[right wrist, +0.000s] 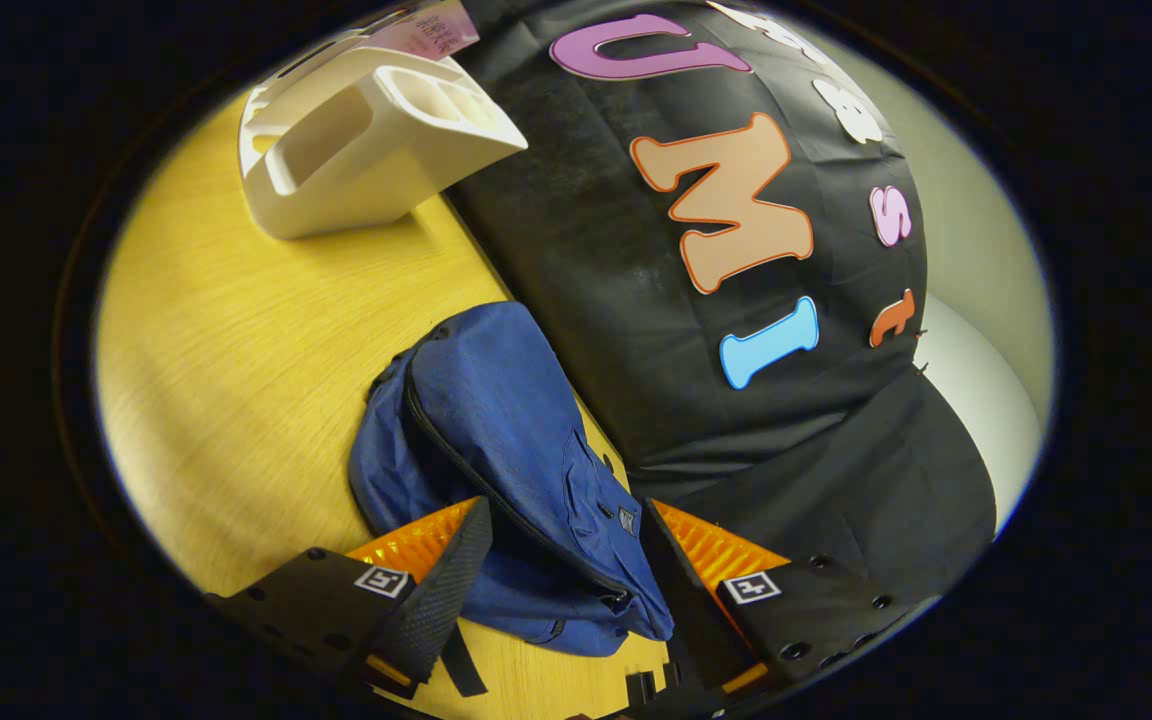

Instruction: Open the schoolbag, grab two books from the bookshelf and put them into the schoolbag.

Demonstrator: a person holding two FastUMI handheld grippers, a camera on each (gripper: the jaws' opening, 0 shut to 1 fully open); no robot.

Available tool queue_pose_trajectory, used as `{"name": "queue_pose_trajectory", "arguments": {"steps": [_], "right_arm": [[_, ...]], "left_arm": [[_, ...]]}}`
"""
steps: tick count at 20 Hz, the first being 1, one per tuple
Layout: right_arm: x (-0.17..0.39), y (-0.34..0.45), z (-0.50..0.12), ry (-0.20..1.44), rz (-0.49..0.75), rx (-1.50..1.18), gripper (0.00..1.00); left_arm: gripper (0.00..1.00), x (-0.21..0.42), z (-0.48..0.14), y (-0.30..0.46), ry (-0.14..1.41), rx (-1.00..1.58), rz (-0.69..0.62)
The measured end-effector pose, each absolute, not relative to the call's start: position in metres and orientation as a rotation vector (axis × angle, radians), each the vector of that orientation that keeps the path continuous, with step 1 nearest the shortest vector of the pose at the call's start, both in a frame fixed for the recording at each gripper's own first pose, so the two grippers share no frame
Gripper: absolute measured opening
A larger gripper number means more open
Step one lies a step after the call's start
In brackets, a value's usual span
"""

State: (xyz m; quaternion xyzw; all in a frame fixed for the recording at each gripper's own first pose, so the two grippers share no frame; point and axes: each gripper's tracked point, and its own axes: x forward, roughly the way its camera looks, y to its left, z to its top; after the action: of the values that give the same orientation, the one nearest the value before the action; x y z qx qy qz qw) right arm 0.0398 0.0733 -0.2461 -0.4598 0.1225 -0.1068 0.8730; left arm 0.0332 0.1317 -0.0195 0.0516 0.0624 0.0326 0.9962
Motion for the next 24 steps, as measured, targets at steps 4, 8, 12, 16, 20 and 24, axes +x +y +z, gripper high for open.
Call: {"name": "queue_pose_trajectory", "arguments": {"steps": [4,8,12,16,20,24], "right_arm": [[0.064,0.072,-0.247,0.241,-0.198,-1.007,0.97],[0.086,0.069,-0.253,0.255,-0.171,-0.992,0.97],[0.098,0.069,-0.250,0.298,-0.174,-0.994,0.96],[0.118,0.062,-0.235,0.335,-0.193,-0.967,1.00],[0.137,0.057,-0.240,0.396,-0.200,-0.970,0.96],[0.151,0.053,-0.263,0.474,-0.190,-0.986,0.96]], "left_arm": [[0.89,0.031,-0.026,0.141,0.147,0.092,0.101],[0.91,0.028,-0.030,0.154,0.160,0.094,0.139],[0.91,0.028,-0.032,0.160,0.171,0.103,0.162],[0.89,0.027,-0.033,0.161,0.181,0.091,0.177],[0.91,0.028,-0.037,0.162,0.193,0.082,0.188],[0.89,0.031,-0.038,0.164,0.190,0.103,0.191]]}}
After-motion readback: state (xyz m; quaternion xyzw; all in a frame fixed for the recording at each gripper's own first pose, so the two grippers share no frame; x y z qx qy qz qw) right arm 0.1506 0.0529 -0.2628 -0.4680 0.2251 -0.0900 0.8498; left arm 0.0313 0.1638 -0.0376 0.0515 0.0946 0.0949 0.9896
